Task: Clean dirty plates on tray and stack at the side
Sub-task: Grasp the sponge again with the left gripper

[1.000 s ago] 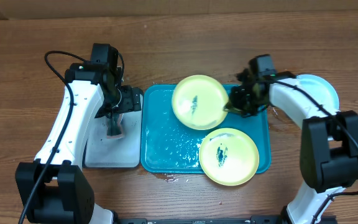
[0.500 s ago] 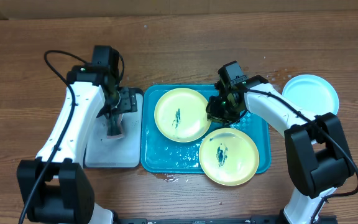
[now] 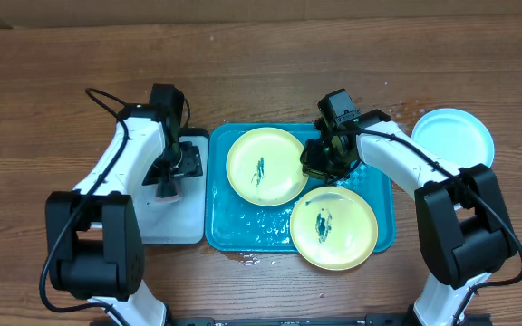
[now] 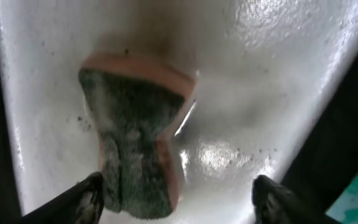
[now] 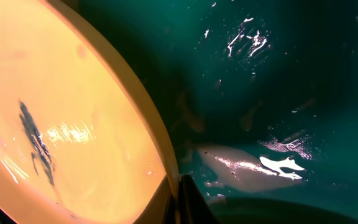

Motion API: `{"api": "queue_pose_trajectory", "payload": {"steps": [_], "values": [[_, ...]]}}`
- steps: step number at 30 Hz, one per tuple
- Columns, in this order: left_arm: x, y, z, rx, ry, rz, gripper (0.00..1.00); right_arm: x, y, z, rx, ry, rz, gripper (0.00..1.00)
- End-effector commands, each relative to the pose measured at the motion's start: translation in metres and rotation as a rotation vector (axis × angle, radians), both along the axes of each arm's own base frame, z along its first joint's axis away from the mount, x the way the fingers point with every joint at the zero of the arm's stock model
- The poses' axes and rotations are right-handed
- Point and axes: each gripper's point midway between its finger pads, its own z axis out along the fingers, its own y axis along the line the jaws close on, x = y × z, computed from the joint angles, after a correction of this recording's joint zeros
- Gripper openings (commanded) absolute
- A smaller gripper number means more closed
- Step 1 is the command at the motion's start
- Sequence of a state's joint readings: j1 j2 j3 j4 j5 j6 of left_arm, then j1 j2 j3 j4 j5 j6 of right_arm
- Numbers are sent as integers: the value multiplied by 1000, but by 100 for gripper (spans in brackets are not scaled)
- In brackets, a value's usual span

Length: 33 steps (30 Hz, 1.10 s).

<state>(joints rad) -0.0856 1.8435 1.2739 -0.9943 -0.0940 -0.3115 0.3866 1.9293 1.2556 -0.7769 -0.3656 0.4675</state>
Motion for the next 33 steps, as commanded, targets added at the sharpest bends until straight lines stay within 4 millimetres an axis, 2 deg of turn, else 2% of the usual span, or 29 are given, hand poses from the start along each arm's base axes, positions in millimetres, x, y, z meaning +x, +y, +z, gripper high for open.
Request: {"api": "queue_pose_trajectory", "payload": {"steps": [1, 7, 9, 11, 14, 15, 21, 25, 29, 33], "values": [[2, 3, -12, 16, 16, 8, 73, 6, 2, 4, 7, -9, -8, 4], [6, 3, -26, 16, 26, 10, 73, 2, 1, 3, -1, 9, -8, 4], [6, 3, -30, 17, 34, 10, 67, 1, 0, 3, -2, 11, -8, 4], [6, 3, -34, 18, 42, 10, 47, 1, 0, 3, -2, 11, -8, 4], [5, 3, -37, 18, 48, 10, 11, 1, 0, 3, -2, 11, -8, 4], [5, 3, -37, 18, 48, 10, 4, 1, 0, 3, -2, 11, -8, 4], [4, 3, -35, 17, 49, 10, 4, 0, 0, 3, -4, 14, -8, 4], [7, -1, -21, 10, 17, 6, 4, 0, 0, 3, -5, 16, -8, 4], [17, -5, 11, -10, -73, 3, 4, 0, 0, 3, -5, 15, -8, 4], [25, -19, 49, -95, -178, -30, 4, 2, -2, 2, -18, 3, -3, 4]]}}
